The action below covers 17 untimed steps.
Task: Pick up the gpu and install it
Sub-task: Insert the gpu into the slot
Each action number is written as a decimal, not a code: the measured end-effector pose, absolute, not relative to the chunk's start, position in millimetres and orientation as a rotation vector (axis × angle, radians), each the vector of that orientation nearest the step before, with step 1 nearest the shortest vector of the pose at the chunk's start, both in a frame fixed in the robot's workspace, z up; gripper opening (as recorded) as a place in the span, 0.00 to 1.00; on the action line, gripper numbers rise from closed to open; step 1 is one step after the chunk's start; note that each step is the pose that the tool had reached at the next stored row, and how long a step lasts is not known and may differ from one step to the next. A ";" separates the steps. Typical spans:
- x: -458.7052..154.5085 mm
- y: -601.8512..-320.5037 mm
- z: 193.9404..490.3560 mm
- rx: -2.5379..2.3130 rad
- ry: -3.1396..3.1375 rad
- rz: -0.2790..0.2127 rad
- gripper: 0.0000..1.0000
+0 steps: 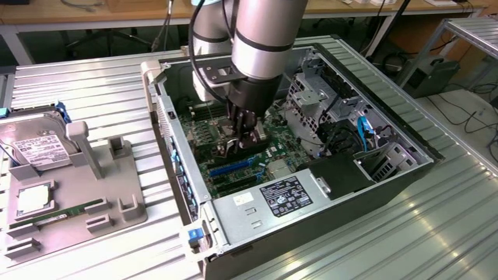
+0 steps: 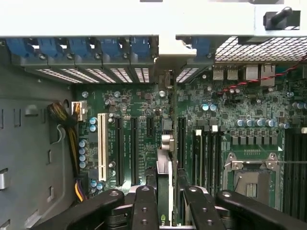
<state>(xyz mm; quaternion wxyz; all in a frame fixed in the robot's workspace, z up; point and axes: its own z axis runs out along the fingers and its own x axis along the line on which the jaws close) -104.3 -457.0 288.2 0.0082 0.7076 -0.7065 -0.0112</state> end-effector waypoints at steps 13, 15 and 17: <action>-106.0 -455.9 264.1 2.232 -2.205 -0.033 0.26; -110.5 -457.8 256.7 2.216 -2.215 -0.026 0.26; -110.5 -457.2 267.9 2.209 -2.222 -0.026 0.40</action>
